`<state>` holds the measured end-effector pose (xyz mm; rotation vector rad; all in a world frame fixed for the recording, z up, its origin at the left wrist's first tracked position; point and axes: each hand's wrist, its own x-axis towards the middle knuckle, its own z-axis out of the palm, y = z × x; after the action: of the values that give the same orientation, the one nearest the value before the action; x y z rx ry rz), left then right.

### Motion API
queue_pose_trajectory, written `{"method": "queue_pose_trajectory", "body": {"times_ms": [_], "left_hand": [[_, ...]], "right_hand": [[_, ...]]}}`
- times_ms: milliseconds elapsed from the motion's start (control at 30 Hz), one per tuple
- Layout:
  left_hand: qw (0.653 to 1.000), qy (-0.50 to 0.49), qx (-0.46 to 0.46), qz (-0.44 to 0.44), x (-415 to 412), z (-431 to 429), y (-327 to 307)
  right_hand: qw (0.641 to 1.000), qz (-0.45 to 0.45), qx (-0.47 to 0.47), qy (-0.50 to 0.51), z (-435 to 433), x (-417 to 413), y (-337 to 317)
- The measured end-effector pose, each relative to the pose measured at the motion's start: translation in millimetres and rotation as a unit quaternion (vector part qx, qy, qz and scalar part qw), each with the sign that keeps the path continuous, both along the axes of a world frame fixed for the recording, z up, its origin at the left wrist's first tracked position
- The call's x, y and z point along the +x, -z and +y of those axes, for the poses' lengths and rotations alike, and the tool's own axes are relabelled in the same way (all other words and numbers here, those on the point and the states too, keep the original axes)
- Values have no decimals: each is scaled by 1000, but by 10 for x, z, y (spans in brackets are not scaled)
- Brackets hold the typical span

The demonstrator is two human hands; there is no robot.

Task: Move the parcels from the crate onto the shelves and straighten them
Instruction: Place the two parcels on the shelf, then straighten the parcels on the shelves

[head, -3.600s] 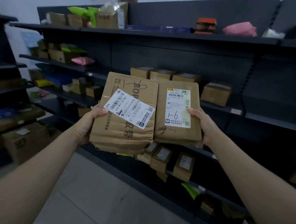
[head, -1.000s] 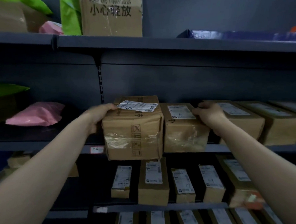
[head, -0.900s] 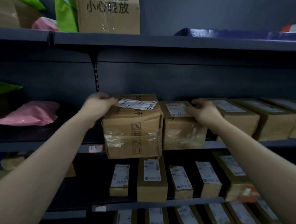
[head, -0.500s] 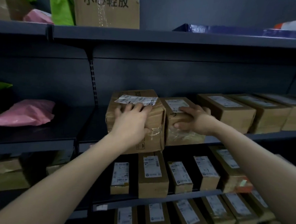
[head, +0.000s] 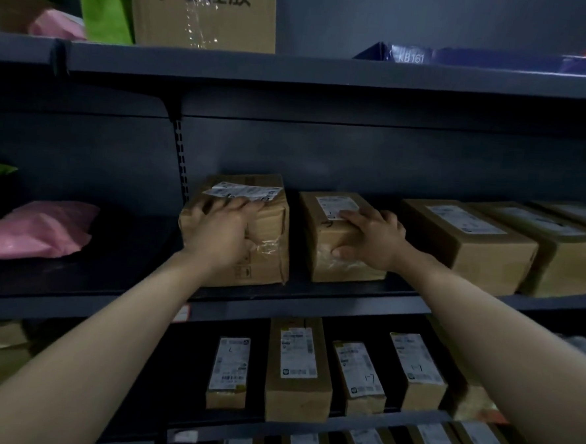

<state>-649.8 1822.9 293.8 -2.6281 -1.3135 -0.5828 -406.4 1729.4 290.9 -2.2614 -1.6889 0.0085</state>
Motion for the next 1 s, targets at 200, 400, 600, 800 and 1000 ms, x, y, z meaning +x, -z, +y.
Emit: {"method": "queue_pose_trajectory", "body": {"times_ms": [200,400,600,800,1000], "left_hand": [[1000,-9,15,-5,7,211,29],[1000,-15,10,-10,29,347,39],[1000,-6,-10,-15,11,430,17],[997,-44,56,4,106,294,60],[989,82,100,-76,622,-340,-4]], "right_hand": [[1000,-30,6,3,334,139,61],[998,-56,6,1,556,234,82],[997,-77,15,-11,671,280,129],[990,-131,46,19,528,203,148],[973,-174,151,16,-133,145,-56]]}}
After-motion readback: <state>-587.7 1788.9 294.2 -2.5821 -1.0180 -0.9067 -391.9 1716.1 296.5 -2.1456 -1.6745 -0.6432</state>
